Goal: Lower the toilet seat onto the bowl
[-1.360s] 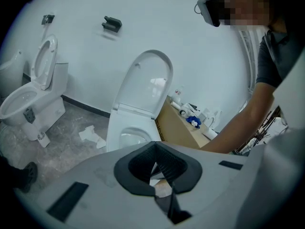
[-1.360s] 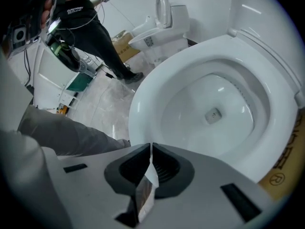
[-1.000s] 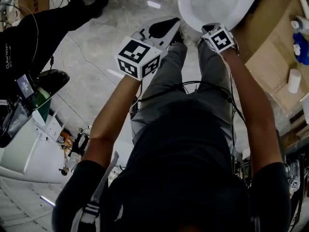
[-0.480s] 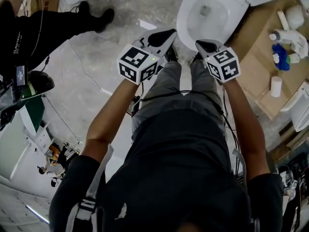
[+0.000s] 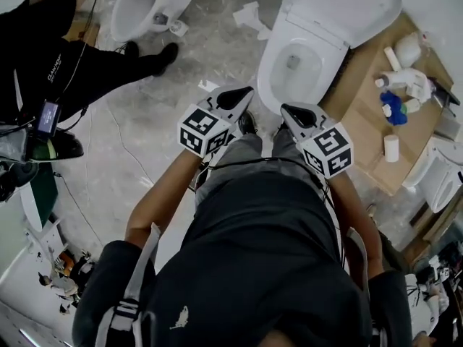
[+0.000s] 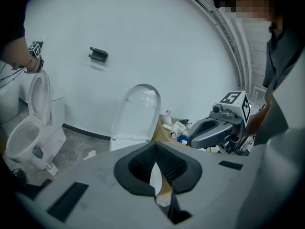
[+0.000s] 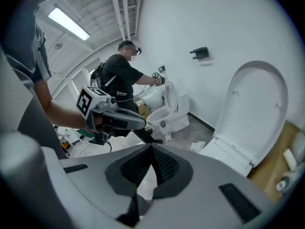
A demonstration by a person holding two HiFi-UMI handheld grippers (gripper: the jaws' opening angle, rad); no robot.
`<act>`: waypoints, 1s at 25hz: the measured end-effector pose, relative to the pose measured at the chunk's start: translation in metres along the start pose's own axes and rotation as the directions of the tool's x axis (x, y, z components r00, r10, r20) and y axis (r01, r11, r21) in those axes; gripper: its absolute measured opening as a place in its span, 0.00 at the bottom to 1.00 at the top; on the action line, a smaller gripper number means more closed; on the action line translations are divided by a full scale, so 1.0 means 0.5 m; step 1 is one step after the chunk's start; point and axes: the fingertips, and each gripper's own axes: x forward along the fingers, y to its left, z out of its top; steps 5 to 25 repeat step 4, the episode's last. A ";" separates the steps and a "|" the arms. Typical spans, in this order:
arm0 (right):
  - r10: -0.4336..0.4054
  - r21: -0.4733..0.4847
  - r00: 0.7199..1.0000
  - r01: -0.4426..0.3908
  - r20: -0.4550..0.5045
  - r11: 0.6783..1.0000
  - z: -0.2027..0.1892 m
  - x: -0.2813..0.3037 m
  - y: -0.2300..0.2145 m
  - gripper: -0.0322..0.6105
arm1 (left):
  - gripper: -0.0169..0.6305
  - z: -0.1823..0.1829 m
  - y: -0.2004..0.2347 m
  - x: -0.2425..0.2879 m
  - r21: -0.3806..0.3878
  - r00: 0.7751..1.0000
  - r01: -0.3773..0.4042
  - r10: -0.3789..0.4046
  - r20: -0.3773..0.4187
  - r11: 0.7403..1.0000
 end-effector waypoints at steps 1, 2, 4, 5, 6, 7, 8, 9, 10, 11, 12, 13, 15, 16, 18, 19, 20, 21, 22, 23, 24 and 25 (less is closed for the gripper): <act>-0.003 -0.002 1.000 0.003 0.006 1.000 0.009 -0.011 0.012 0.06 | 0.03 0.000 -0.006 -0.011 -0.002 1.000 0.002 -0.002 -0.003 1.000; -0.007 -0.005 1.000 0.007 0.012 1.000 0.017 -0.021 0.023 0.06 | 0.03 0.000 -0.012 -0.022 -0.003 1.000 0.005 -0.005 -0.006 1.000; -0.017 -0.009 1.000 0.018 0.026 1.000 0.035 -0.040 0.043 0.06 | 0.03 0.000 -0.021 -0.043 -0.003 1.000 0.009 -0.009 -0.013 1.000; -0.017 -0.009 1.000 0.018 0.026 1.000 0.035 -0.040 0.043 0.06 | 0.03 0.000 -0.021 -0.043 -0.003 1.000 0.009 -0.009 -0.013 1.000; -0.017 -0.009 1.000 0.018 0.026 1.000 0.035 -0.040 0.043 0.06 | 0.03 0.000 -0.021 -0.043 -0.003 1.000 0.009 -0.009 -0.013 1.000; -0.017 -0.009 1.000 0.018 0.026 1.000 0.035 -0.040 0.043 0.06 | 0.03 0.000 -0.021 -0.043 -0.003 1.000 0.009 -0.009 -0.013 1.000; -0.017 -0.009 1.000 0.018 0.026 1.000 0.035 -0.040 0.043 0.06 | 0.03 0.000 -0.021 -0.043 -0.003 1.000 0.009 -0.009 -0.013 1.000; -0.017 -0.009 1.000 0.018 0.026 1.000 0.035 -0.040 0.043 0.06 | 0.03 0.000 -0.021 -0.043 -0.003 1.000 0.009 -0.009 -0.013 1.000; -0.017 -0.009 1.000 0.018 0.026 1.000 0.035 -0.040 0.043 0.06 | 0.03 0.000 -0.021 -0.043 -0.003 1.000 0.009 -0.009 -0.013 1.000; -0.017 -0.009 1.000 0.018 0.026 1.000 0.035 -0.040 0.043 0.06 | 0.03 0.000 -0.021 -0.043 -0.003 1.000 0.009 -0.009 -0.013 1.000; -0.017 -0.009 1.000 0.018 0.026 1.000 0.035 -0.040 0.043 0.06 | 0.03 0.000 -0.021 -0.043 -0.003 1.000 0.009 -0.009 -0.013 1.000; -0.017 -0.009 1.000 0.018 0.026 1.000 0.035 -0.040 0.043 0.06 | 0.03 0.000 -0.021 -0.043 -0.003 1.000 0.009 -0.009 -0.013 1.000; -0.017 -0.009 1.000 0.018 0.026 1.000 0.035 -0.040 0.043 0.06 | 0.03 0.000 -0.021 -0.043 -0.003 1.000 0.009 -0.009 -0.013 1.000; -0.017 -0.009 1.000 0.018 0.026 1.000 0.035 -0.040 0.043 0.06 | 0.03 0.000 -0.021 -0.043 -0.003 1.000 0.009 -0.009 -0.013 1.000; -0.017 -0.009 1.000 0.018 0.026 1.000 0.035 -0.040 0.043 0.06 | 0.03 0.000 -0.021 -0.043 -0.003 1.000 0.009 -0.009 -0.013 1.000; -0.017 -0.009 1.000 0.018 0.026 1.000 0.035 -0.040 0.043 0.06 | 0.03 0.000 -0.021 -0.043 -0.003 1.000 0.009 -0.009 -0.013 1.000; -0.017 -0.009 1.000 0.018 0.026 1.000 0.035 -0.040 0.043 0.06 | 0.03 0.000 -0.021 -0.043 -0.003 1.000 0.009 -0.009 -0.013 1.000; -0.017 -0.009 1.000 0.018 0.026 1.000 0.035 -0.040 0.043 0.06 | 0.03 0.000 -0.021 -0.043 -0.003 1.000 0.009 -0.009 -0.013 1.000; -0.017 -0.009 1.000 0.018 0.026 1.000 0.035 -0.040 0.043 0.06 | 0.03 0.000 -0.021 -0.043 -0.003 1.000 0.009 -0.009 -0.013 1.000; -0.017 -0.009 1.000 0.018 0.026 1.000 0.035 -0.040 0.043 0.06 | 0.03 0.000 -0.021 -0.043 -0.003 1.000 0.009 -0.009 -0.013 1.000; -0.017 -0.009 1.000 0.018 0.026 1.000 0.035 -0.040 0.043 0.06 | 0.03 0.000 -0.021 -0.043 -0.003 1.000 0.009 -0.009 -0.013 1.000; -0.017 -0.009 1.000 0.018 0.026 1.000 0.035 -0.040 0.043 0.06 | 0.03 0.000 -0.021 -0.043 -0.003 1.000 0.009 -0.009 -0.013 1.000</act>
